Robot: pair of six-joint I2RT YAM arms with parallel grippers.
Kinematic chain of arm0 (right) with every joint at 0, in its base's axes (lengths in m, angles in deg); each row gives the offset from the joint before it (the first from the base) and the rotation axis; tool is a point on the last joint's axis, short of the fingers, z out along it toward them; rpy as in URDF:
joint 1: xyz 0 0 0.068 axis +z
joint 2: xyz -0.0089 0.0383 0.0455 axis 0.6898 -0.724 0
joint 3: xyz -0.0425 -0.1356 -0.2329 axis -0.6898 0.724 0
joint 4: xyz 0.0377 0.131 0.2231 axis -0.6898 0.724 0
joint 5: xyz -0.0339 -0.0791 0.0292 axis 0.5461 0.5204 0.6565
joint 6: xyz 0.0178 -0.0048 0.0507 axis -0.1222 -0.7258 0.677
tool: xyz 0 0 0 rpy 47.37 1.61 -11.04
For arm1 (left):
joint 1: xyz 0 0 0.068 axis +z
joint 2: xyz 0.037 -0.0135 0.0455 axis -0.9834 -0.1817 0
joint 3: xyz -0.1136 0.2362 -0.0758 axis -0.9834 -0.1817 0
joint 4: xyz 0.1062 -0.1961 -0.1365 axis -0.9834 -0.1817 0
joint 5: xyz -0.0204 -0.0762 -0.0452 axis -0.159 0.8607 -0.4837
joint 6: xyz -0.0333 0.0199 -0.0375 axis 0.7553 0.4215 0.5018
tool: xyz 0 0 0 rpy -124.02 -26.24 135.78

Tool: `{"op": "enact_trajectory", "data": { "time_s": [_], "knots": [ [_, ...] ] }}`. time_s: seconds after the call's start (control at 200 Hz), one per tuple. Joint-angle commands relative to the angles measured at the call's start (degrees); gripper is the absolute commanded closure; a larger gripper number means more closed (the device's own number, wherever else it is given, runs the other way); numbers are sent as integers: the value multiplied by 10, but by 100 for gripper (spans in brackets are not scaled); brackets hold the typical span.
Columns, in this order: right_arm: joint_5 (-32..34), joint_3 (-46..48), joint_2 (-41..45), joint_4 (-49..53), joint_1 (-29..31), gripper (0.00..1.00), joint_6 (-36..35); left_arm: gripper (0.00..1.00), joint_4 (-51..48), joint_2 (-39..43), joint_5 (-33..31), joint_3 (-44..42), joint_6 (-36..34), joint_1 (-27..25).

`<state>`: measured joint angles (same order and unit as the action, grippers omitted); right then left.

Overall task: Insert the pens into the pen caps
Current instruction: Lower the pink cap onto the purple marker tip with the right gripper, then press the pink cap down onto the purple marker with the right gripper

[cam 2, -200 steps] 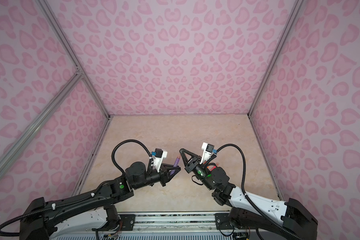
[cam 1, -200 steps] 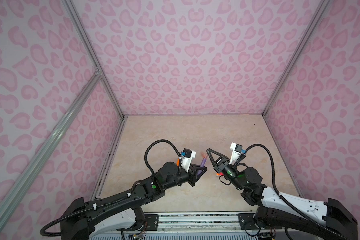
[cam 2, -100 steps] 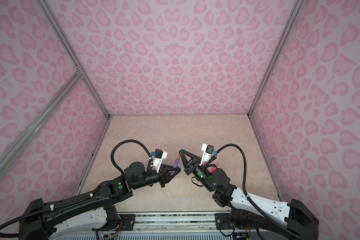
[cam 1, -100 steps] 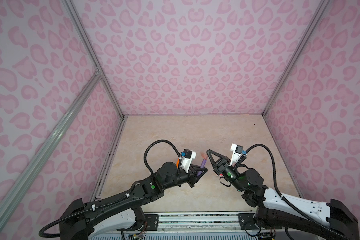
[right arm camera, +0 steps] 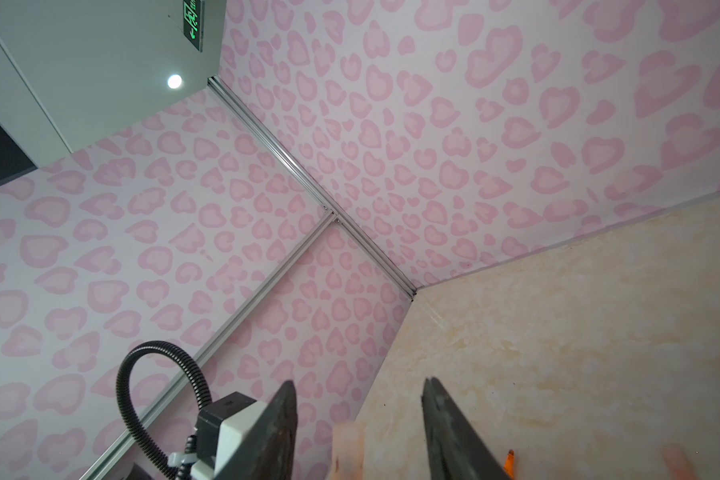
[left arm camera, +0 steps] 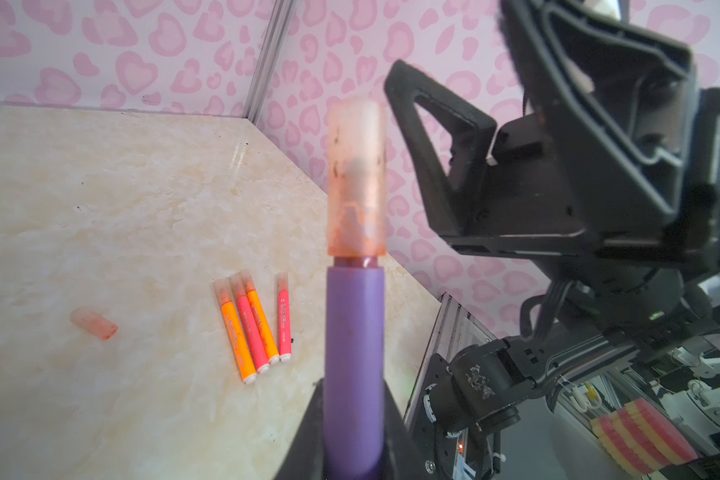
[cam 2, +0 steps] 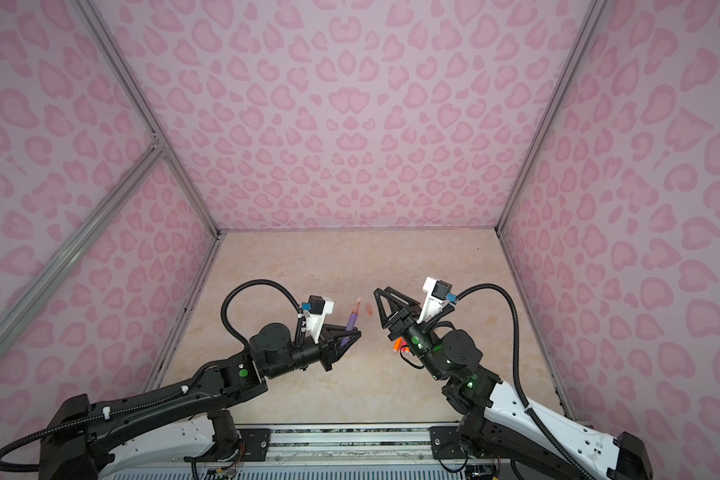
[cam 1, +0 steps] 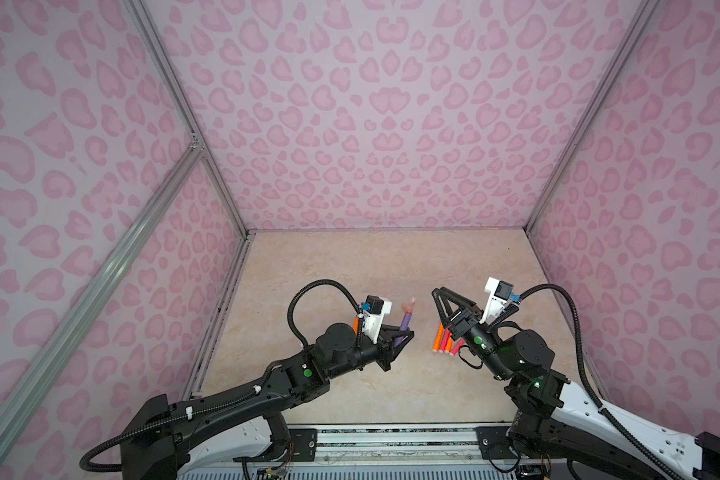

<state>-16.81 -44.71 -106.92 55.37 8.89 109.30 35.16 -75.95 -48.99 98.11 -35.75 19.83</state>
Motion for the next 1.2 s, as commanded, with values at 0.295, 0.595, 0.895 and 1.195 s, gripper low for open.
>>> {"op": "enact_trajectory", "data": {
  "time_s": [0.295,0.595,0.895,1.195],
  "knots": [
    [-44,-58,-81,35,0,61,2,97,-9,-28,-24,20,-45,-7],
    [-62,-77,-115,44,0,78,10,97,-14,-37,-23,33,-49,-8],
    [-117,-51,-124,14,1,100,21,97,-25,-44,-23,59,-53,11],
    [-137,-27,-144,-50,34,100,8,97,-60,-38,8,127,-64,58]
  ]
}}
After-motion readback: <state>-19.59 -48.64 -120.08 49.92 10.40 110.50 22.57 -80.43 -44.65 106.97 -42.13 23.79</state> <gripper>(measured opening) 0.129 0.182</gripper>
